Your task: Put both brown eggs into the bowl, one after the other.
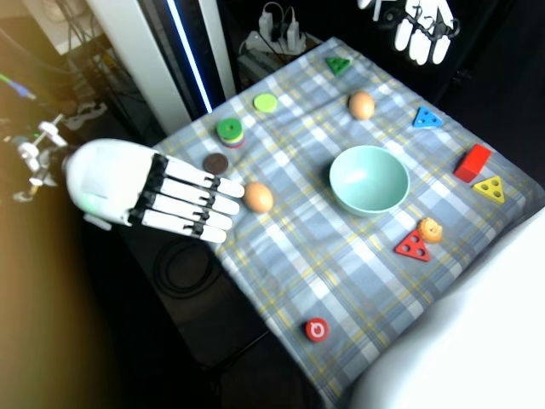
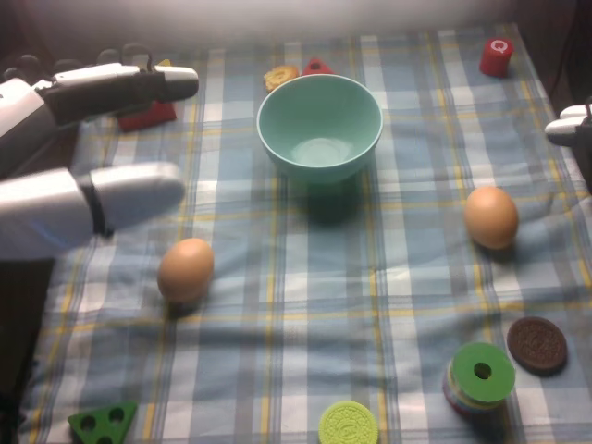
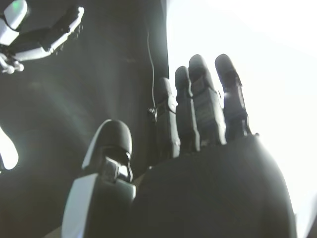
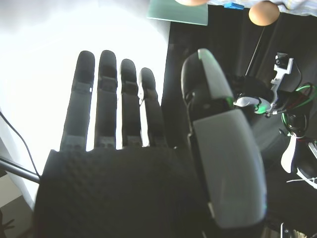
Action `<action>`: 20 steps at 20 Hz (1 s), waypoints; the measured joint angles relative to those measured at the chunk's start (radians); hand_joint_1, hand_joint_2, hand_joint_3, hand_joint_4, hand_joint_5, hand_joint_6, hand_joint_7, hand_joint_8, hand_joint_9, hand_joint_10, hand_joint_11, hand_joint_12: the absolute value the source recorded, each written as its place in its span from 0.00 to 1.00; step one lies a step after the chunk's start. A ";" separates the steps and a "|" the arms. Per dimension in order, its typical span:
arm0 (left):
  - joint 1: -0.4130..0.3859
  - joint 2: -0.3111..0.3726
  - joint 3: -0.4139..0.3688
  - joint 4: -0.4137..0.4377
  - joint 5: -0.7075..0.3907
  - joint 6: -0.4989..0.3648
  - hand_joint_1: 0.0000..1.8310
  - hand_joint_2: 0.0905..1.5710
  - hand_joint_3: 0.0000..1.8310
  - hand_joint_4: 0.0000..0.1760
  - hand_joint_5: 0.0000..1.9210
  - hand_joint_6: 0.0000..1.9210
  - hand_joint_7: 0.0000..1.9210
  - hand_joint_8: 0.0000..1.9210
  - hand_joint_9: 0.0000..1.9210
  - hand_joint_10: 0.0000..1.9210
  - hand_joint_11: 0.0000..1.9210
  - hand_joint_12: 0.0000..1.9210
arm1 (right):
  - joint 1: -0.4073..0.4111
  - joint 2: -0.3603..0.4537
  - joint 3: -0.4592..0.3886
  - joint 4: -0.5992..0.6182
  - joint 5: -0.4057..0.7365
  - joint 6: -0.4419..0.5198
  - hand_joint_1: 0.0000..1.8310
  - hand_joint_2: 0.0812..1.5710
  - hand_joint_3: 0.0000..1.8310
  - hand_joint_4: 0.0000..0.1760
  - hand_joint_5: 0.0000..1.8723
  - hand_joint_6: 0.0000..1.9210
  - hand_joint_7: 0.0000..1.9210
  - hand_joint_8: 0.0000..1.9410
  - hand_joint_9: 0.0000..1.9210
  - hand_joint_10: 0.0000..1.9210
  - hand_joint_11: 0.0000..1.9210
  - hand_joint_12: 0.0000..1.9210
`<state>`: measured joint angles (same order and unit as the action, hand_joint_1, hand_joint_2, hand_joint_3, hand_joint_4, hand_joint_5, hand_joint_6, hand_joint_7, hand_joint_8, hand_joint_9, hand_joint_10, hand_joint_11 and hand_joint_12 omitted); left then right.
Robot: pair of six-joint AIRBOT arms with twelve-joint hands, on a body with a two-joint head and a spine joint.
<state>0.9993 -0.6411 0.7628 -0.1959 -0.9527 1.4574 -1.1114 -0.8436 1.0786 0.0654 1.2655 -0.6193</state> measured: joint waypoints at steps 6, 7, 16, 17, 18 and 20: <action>-0.045 -0.045 -0.018 -0.190 0.209 0.529 0.45 0.56 0.00 1.00 0.30 0.00 0.28 0.00 0.29 0.01 0.01 0.50 | 0.036 0.000 -0.003 -0.049 0.009 0.000 0.46 0.76 0.00 0.00 0.27 0.00 0.27 0.00 0.25 0.00 0.12 0.29; -0.056 -0.068 -0.018 -0.221 0.237 0.626 0.45 0.57 0.00 1.00 0.30 0.00 0.31 0.00 0.30 0.00 0.02 0.47 | 0.036 0.000 -0.005 -0.056 0.009 0.002 0.45 0.76 0.00 0.00 0.28 0.00 0.27 0.00 0.26 0.00 0.13 0.29; -0.112 -0.155 0.051 -0.308 0.344 0.757 0.49 0.57 0.00 1.00 0.29 0.00 0.32 0.00 0.30 0.01 0.02 0.43 | 0.036 0.000 -0.005 -0.064 0.015 0.010 0.47 0.77 0.00 0.00 0.30 0.00 0.31 0.00 0.30 0.00 0.13 0.37; -0.113 -0.163 0.057 -0.310 0.358 0.760 0.48 0.58 0.00 1.00 0.29 0.00 0.33 0.00 0.30 0.00 0.01 0.45 | 0.036 0.000 -0.005 -0.064 0.015 0.011 0.48 0.77 0.00 0.00 0.30 0.00 0.31 0.00 0.30 0.00 0.13 0.37; -0.117 -0.174 0.067 -0.318 0.381 0.768 0.47 0.58 0.00 1.00 0.28 0.00 0.33 0.00 0.30 0.00 0.01 0.46 | 0.035 0.000 -0.005 -0.063 0.015 0.011 0.49 0.77 0.00 0.00 0.31 0.00 0.31 0.00 0.30 0.00 0.13 0.37; -0.132 -0.191 0.082 -0.336 0.403 0.804 0.49 0.57 0.00 0.99 0.29 0.00 0.34 0.00 0.32 0.01 0.00 0.52 | 0.035 0.000 -0.005 -0.061 0.015 0.011 0.50 0.77 0.00 0.00 0.32 0.01 0.32 0.00 0.31 0.00 0.14 0.38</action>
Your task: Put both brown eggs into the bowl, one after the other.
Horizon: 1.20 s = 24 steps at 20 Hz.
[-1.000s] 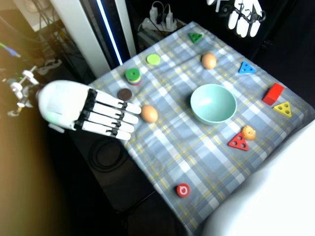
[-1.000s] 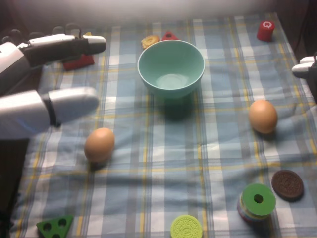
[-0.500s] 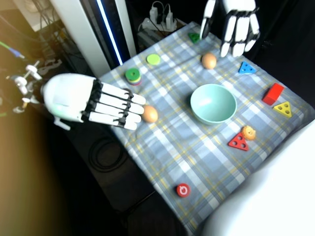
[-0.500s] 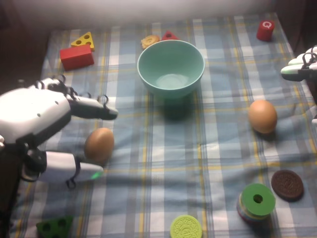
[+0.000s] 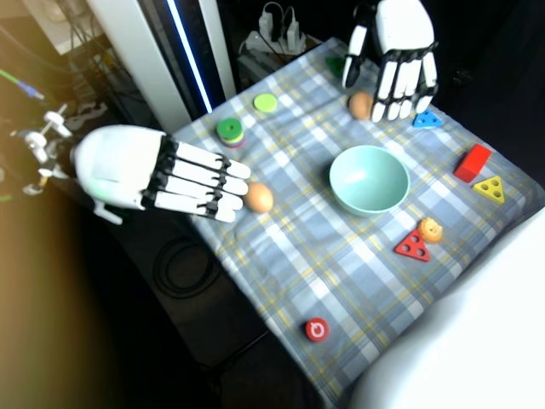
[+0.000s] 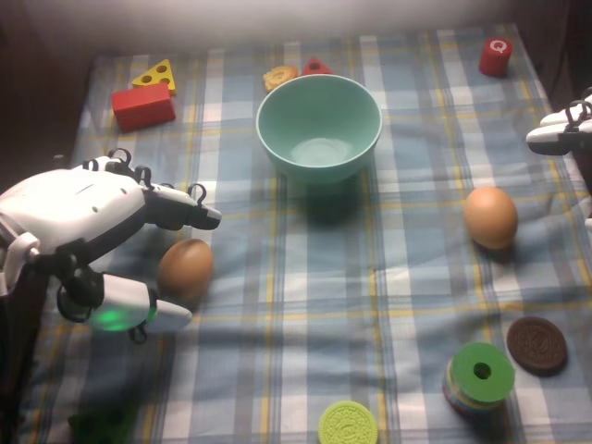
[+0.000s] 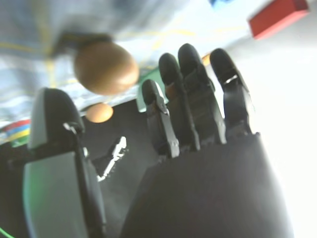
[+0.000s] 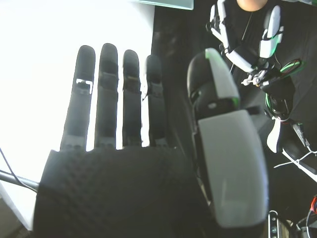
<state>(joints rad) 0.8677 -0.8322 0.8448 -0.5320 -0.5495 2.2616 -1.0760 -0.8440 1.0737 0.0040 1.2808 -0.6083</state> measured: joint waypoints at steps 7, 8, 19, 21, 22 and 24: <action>-0.032 -0.039 0.047 -0.013 0.059 0.018 0.48 0.59 0.00 0.97 0.33 0.00 0.40 0.01 0.35 0.01 0.00 0.53 | 0.000 0.000 0.000 -0.002 0.000 0.000 0.50 0.78 0.00 0.00 0.33 0.00 0.35 0.00 0.33 0.00 0.17 0.36; -0.032 -0.043 0.051 -0.011 0.058 0.024 0.49 0.59 0.00 0.98 0.34 0.01 0.41 0.01 0.35 0.01 0.00 0.54 | 0.000 0.000 0.000 -0.002 0.000 0.000 0.50 0.78 0.00 0.00 0.33 0.00 0.35 0.00 0.34 0.00 0.17 0.36; -0.041 -0.055 0.058 -0.039 0.064 0.027 0.68 0.72 0.00 0.00 0.46 0.57 0.46 0.62 0.25 0.70 0.00 0.75 | 0.000 0.000 0.001 -0.001 0.000 0.001 0.52 0.78 0.00 0.00 0.33 0.00 0.39 0.00 0.37 0.00 0.18 0.39; -0.041 -0.055 0.058 -0.056 0.061 0.028 0.68 0.72 0.00 0.00 0.46 0.57 0.46 0.61 0.27 0.69 0.00 0.75 | -0.001 0.000 0.001 0.000 -0.001 0.001 0.53 0.77 0.00 0.00 0.34 0.00 0.40 0.00 0.38 0.00 0.20 0.36; -0.040 -0.055 0.058 -0.063 0.056 0.028 0.68 0.71 0.00 0.00 0.47 0.55 0.48 0.59 0.33 0.65 0.01 0.74 | -0.001 0.000 0.001 0.000 0.000 0.001 0.54 0.77 0.00 0.00 0.34 0.00 0.40 0.00 0.39 0.00 0.21 0.36; -0.040 -0.055 0.058 -0.075 0.040 0.032 0.69 0.69 0.00 0.00 0.50 0.50 0.51 0.53 0.41 0.56 0.05 0.70 | -0.001 0.000 0.001 0.000 0.000 0.001 0.54 0.76 0.00 0.00 0.35 0.00 0.41 0.00 0.40 0.01 0.22 0.36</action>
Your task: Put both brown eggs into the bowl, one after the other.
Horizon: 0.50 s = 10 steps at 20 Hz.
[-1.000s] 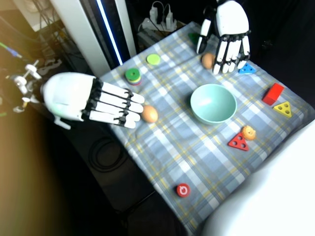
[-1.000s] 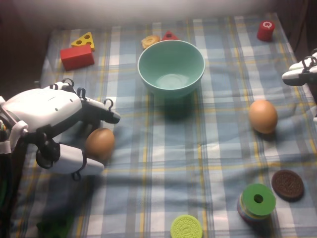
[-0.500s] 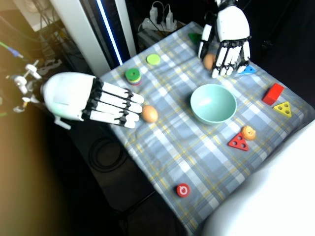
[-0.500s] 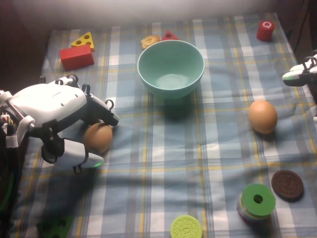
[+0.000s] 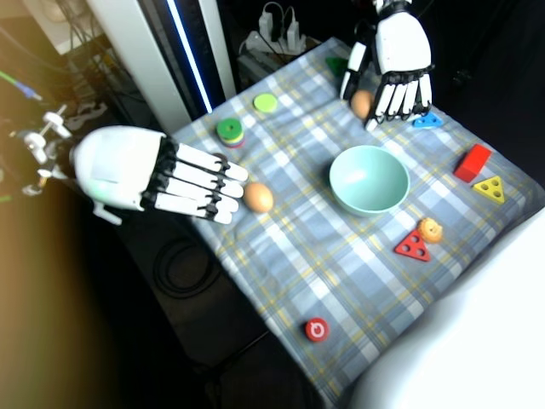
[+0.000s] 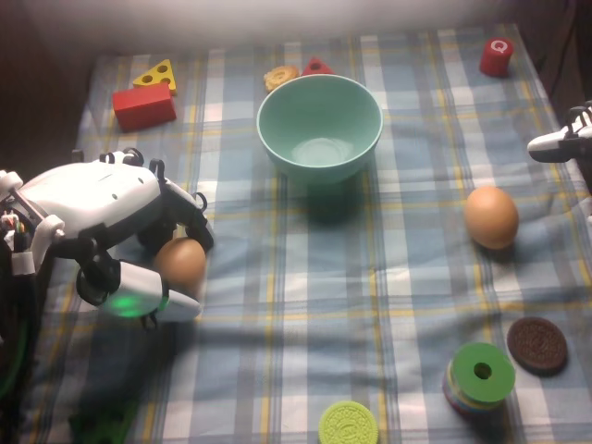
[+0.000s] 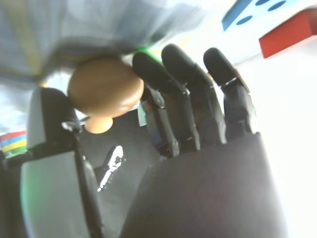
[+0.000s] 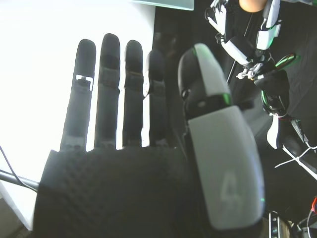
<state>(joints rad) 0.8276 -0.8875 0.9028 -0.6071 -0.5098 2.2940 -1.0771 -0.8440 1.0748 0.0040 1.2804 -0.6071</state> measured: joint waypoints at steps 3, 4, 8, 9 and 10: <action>-0.035 0.000 0.000 -0.002 -0.021 0.000 0.69 0.68 0.00 0.00 0.52 0.47 0.53 0.50 0.49 0.41 0.10 0.63 | 0.000 0.000 0.000 0.000 0.000 0.000 0.55 0.76 0.00 0.00 0.35 0.00 0.41 0.00 0.40 0.00 0.21 0.36; -0.056 -0.002 0.004 0.018 -0.026 -0.014 0.69 0.68 0.00 0.00 0.52 0.47 0.53 0.51 0.48 0.45 0.09 0.67 | 0.000 0.000 0.000 0.000 0.000 0.000 0.56 0.76 0.00 0.00 0.35 0.00 0.41 0.00 0.40 0.00 0.22 0.36; -0.168 -0.045 0.052 0.070 -0.051 -0.047 0.69 0.68 0.00 0.00 0.60 0.22 0.50 0.65 0.41 0.46 0.05 0.63 | 0.000 0.000 0.000 0.003 0.000 0.000 0.55 0.75 0.00 0.00 0.36 0.00 0.42 0.00 0.41 0.01 0.23 0.37; -0.209 -0.069 0.076 0.077 -0.043 -0.048 0.69 0.68 0.00 0.00 0.58 0.26 0.51 0.64 0.39 0.47 0.05 0.65 | 0.000 0.000 0.000 0.003 0.000 0.000 0.55 0.75 0.00 0.00 0.36 0.00 0.43 0.00 0.42 0.01 0.23 0.38; -0.249 -0.096 0.104 0.084 -0.032 -0.048 0.69 0.68 0.00 0.00 0.56 0.29 0.52 0.62 0.39 0.45 0.06 0.65 | 0.000 0.000 0.000 0.003 0.000 0.000 0.55 0.74 0.00 0.00 0.37 0.00 0.43 0.00 0.42 0.00 0.23 0.39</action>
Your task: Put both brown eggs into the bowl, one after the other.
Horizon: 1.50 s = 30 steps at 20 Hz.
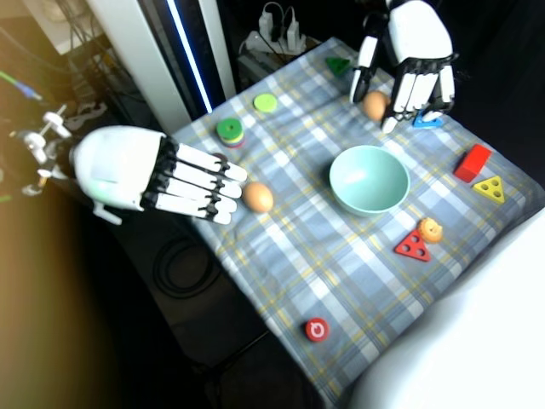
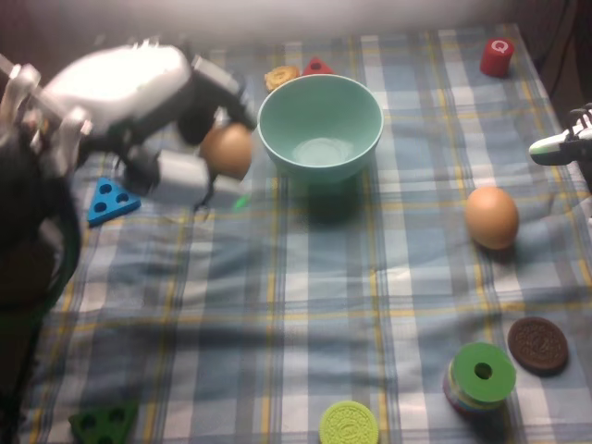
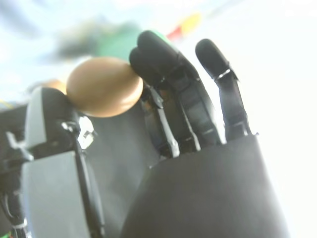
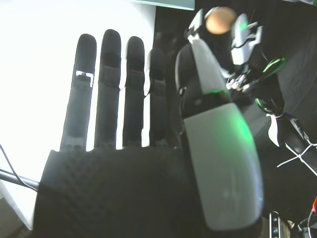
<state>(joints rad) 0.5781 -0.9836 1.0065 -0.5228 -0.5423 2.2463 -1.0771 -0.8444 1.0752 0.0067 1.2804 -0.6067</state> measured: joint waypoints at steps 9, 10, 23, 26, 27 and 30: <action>-0.137 -0.230 0.243 -0.073 0.196 0.000 0.54 0.62 0.00 0.00 0.48 0.01 0.54 0.15 0.42 0.35 0.08 0.75 | 0.008 -0.023 0.019 -0.013 -0.001 0.001 0.55 0.76 0.00 0.00 0.37 0.00 0.43 0.00 0.42 0.00 0.24 0.37; -0.138 -0.230 0.245 -0.073 0.196 0.000 0.54 0.62 0.00 0.00 0.48 0.01 0.54 0.15 0.42 0.35 0.08 0.75 | 0.008 -0.023 0.019 -0.015 0.000 0.001 0.55 0.76 0.00 0.00 0.37 0.00 0.43 0.00 0.42 0.00 0.24 0.37; -0.113 -0.214 0.196 -0.076 0.173 -0.001 0.55 0.59 0.00 0.24 0.37 0.00 0.43 0.00 0.40 0.05 0.03 0.68 | 0.015 -0.027 0.020 -0.015 -0.001 0.000 0.56 0.77 0.00 0.00 0.36 0.00 0.40 0.00 0.39 0.00 0.24 0.33; -0.085 -0.169 0.134 -0.010 0.109 -0.090 0.47 0.63 0.00 0.48 0.31 0.00 0.38 0.00 0.37 0.04 0.00 0.67 | 0.015 -0.031 0.021 -0.017 -0.002 0.000 0.51 0.78 0.00 0.00 0.36 0.00 0.40 0.00 0.39 0.00 0.25 0.27; -0.070 -0.144 0.108 0.029 0.076 -0.154 0.47 0.62 0.00 0.52 0.31 0.00 0.39 0.01 0.37 0.05 0.00 0.68 | 0.018 -0.034 0.023 -0.018 -0.004 0.000 0.55 0.74 0.00 0.00 0.34 0.00 0.38 0.00 0.38 0.00 0.25 0.27; -0.015 -0.065 0.022 0.121 -0.042 -0.297 0.41 0.60 0.00 0.51 0.30 0.00 0.36 0.00 0.35 0.05 0.03 0.71 | 0.068 -0.052 0.043 -0.043 -0.044 0.000 0.57 0.64 0.00 0.00 0.27 0.00 0.33 0.00 0.35 0.00 0.22 0.33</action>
<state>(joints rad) 0.5632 -1.0485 1.0286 -0.4015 -0.5846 1.9491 -1.0088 -0.8967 1.1187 -0.0360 1.2366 -0.6064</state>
